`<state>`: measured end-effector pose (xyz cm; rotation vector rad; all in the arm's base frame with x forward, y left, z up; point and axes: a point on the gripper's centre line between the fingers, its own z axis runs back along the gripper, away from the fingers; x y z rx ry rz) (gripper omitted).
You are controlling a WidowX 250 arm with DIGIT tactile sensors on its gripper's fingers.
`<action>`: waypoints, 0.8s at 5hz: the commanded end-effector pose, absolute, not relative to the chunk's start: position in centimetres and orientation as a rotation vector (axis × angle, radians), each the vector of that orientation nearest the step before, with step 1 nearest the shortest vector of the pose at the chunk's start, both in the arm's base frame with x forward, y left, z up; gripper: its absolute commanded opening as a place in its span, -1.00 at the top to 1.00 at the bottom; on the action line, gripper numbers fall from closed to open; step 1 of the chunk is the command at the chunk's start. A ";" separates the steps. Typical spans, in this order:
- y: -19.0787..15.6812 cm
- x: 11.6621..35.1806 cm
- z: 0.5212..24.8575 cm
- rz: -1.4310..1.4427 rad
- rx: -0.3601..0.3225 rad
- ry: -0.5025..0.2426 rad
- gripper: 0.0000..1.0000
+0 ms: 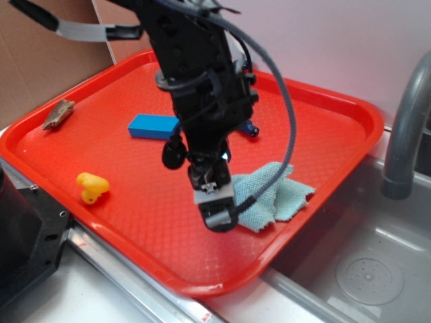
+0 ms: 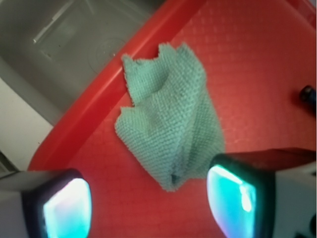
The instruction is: Grab the blue cloth.
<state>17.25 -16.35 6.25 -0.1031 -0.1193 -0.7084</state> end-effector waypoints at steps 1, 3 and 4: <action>-17.1 15.4 5.7 -0.646 -0.093 -0.086 -1.00; -17.3 16.1 6.4 -0.623 -0.085 -0.078 -1.00; -17.3 16.1 6.4 -0.623 -0.085 -0.078 -1.00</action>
